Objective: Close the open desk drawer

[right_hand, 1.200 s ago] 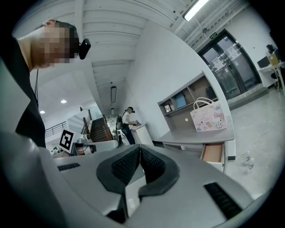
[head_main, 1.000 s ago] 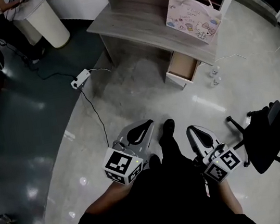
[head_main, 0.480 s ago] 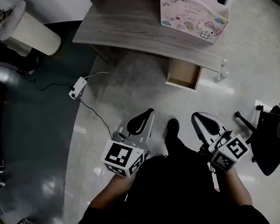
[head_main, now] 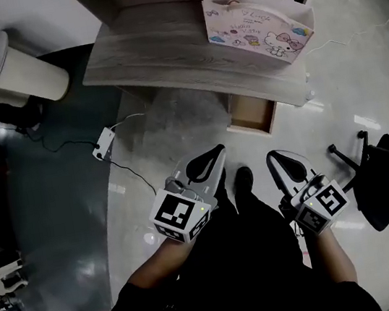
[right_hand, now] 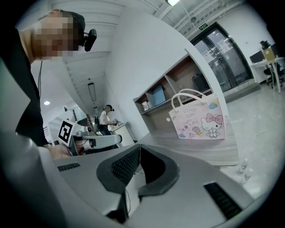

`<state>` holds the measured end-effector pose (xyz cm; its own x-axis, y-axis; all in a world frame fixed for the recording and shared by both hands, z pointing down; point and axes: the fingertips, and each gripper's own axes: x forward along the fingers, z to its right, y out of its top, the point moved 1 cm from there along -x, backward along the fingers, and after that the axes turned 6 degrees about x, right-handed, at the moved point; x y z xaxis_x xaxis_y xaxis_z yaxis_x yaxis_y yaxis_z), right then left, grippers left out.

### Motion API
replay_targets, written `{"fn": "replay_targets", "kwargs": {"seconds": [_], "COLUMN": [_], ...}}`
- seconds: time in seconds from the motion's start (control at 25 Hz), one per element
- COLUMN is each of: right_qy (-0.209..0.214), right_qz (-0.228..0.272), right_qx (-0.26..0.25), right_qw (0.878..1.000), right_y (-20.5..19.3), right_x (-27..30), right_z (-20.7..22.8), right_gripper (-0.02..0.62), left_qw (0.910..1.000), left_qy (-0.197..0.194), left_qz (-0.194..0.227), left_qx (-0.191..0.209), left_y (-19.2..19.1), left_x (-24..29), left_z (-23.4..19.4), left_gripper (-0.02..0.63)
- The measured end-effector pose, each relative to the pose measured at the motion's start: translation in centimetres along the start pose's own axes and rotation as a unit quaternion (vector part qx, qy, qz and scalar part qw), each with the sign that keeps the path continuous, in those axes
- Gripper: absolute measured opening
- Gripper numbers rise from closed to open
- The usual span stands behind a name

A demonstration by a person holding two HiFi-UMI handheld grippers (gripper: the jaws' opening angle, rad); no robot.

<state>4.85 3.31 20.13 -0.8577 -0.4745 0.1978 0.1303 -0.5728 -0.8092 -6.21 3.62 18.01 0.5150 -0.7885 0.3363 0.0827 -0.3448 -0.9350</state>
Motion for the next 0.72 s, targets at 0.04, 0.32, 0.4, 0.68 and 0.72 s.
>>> {"fn": "replay_targets", "kwargs": {"seconds": [0.04,0.32,0.4,0.68,0.72], "right_qy": [-0.012,-0.086,-0.093,-0.119,-0.121], "right_qz": [-0.001,0.024,0.024,0.010,0.010], "right_qx": [0.003,0.009,0.010,0.039,0.043], "right_qw": [1.000,0.996,0.995,0.992,0.992], "right_y": [-0.1,-0.1,-0.5,-4.7,-5.7], "right_x": [0.5,3.7,4.7,6.9,7.2], "right_z": [0.5,3.0,4.1,10.9,12.0], "right_gripper": [0.014,0.014,0.014,0.014,0.014], "left_qw": [0.9999,0.9970,0.9960,0.9918,0.9907], "left_qy": [-0.012,-0.069,-0.075,-0.098,-0.103], "left_qz": [-0.003,-0.035,-0.047,-0.082,-0.089], "left_qx": [0.001,0.006,0.008,-0.004,-0.006], "left_y": [-0.2,-3.7,-5.0,-10.7,-11.8], "left_x": [0.6,4.1,5.4,10.9,11.6], "left_z": [-0.5,-4.9,-6.0,-6.2,-6.1], "left_gripper": [0.006,0.006,0.006,0.006,0.006]}}
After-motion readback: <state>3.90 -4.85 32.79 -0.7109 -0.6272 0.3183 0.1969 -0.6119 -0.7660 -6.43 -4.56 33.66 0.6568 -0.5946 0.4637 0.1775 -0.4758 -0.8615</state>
